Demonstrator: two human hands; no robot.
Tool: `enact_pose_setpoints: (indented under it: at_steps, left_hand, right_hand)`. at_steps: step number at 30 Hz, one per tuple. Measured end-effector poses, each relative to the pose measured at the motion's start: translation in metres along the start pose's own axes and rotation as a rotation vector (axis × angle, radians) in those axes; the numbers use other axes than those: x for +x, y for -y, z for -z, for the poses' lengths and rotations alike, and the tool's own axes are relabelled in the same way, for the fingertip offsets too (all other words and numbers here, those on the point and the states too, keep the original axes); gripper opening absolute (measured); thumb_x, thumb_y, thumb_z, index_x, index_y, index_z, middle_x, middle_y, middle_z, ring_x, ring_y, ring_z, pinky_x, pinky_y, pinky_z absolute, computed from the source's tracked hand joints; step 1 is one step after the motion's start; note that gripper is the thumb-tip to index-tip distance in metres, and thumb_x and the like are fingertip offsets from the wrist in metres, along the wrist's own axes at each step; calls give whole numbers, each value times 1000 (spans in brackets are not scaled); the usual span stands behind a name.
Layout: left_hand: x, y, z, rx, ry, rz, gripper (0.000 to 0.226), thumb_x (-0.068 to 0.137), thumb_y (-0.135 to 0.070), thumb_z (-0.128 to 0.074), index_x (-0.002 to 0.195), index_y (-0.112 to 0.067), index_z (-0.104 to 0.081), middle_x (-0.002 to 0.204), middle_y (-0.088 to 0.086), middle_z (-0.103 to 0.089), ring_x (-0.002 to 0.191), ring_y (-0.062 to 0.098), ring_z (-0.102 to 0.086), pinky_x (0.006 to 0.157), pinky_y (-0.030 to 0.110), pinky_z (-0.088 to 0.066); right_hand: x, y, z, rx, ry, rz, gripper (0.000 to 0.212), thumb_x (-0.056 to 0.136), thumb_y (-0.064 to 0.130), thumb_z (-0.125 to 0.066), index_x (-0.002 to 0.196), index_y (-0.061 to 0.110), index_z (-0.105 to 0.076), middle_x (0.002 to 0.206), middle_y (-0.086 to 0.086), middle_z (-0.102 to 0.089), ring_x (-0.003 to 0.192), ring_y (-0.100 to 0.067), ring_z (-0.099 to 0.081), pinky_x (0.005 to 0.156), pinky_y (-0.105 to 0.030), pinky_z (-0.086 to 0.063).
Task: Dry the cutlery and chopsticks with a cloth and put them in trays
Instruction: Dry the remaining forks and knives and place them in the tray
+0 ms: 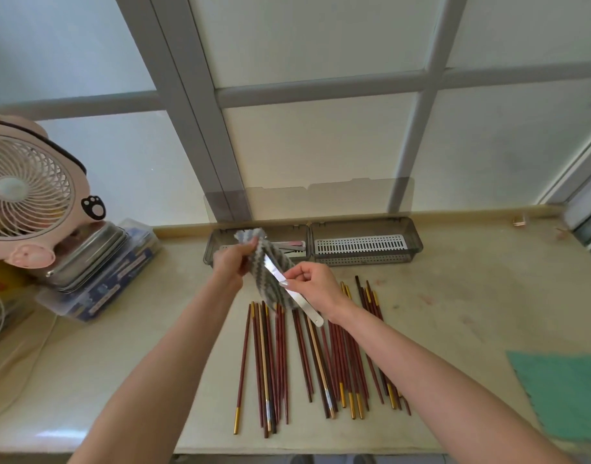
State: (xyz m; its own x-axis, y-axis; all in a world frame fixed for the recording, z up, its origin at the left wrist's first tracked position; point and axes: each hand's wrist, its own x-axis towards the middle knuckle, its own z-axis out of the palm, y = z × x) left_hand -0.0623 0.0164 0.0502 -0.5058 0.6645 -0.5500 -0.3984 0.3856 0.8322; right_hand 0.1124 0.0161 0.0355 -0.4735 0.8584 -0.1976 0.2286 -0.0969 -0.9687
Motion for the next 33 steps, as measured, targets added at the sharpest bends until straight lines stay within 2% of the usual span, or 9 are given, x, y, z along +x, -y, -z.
enact_pose_setpoints:
  at_steps: [2,4,8,13,16,21,24,27,33]
  left_hand:
    - [14,-15,15,-100,-48,9,49,74,-16,-74,115,1,-53,112,17,-65,96,28,-66,77,38,-56]
    - [16,-28,27,-230,-59,12,37,82,-16,-68,113,-1,-54,112,16,-64,91,26,-66,66,35,-55]
    - [-9,-13,23,-125,215,55,24,92,-25,-53,105,-4,-55,90,8,-62,79,19,-60,58,26,-56]
    - [-33,29,-1,-19,369,46,31,92,-33,-50,98,-4,-59,86,9,-60,79,20,-56,77,30,-49]
    - [-38,39,-8,9,344,-50,24,91,-25,-54,95,-3,-64,79,7,-63,71,16,-58,71,26,-50]
    - [-34,37,-7,-37,179,-47,12,87,-15,-61,83,-4,-64,72,6,-65,65,16,-60,59,23,-54]
    - [-22,27,1,-126,127,12,13,86,-17,-64,87,-4,-62,80,8,-64,69,19,-62,54,24,-55]
    - [-19,23,3,-165,134,31,23,82,-19,-67,97,-3,-61,86,10,-66,77,21,-65,64,29,-55]
    - [-24,25,-7,-156,113,47,25,78,-21,-71,92,-3,-60,83,9,-64,76,22,-62,75,34,-54]
  right_hand:
    - [-1,2,1,-6,35,16,8,82,3,-69,89,7,-66,68,0,-55,62,-8,-51,70,-20,-48]
    - [-4,0,3,11,43,21,8,82,5,-69,89,9,-67,71,-3,-58,65,-10,-53,69,-20,-48]
    - [-4,-3,10,202,-105,-2,10,81,9,-71,91,8,-69,84,-5,-67,78,-14,-62,73,-24,-52]
    - [3,8,-3,225,-169,52,7,81,9,-72,78,15,-69,80,-4,-68,77,-14,-63,78,-29,-52]
    - [4,8,-9,121,-152,60,12,82,5,-69,76,15,-67,76,0,-66,75,-10,-62,73,-21,-49]
    - [-3,-2,-7,175,-27,-48,10,83,17,-71,86,11,-64,82,-1,-66,78,-10,-61,69,-19,-46]
    - [-9,-13,4,273,245,-51,28,86,17,-66,113,8,-62,101,-7,-70,90,-16,-65,79,-28,-52]
    - [-11,-21,13,406,447,-27,43,91,9,-58,133,9,-50,111,-8,-68,96,-19,-64,90,-37,-50]
    - [-14,-26,7,538,402,-57,46,80,4,-63,126,10,-56,99,-10,-71,82,-17,-67,80,-29,-56]
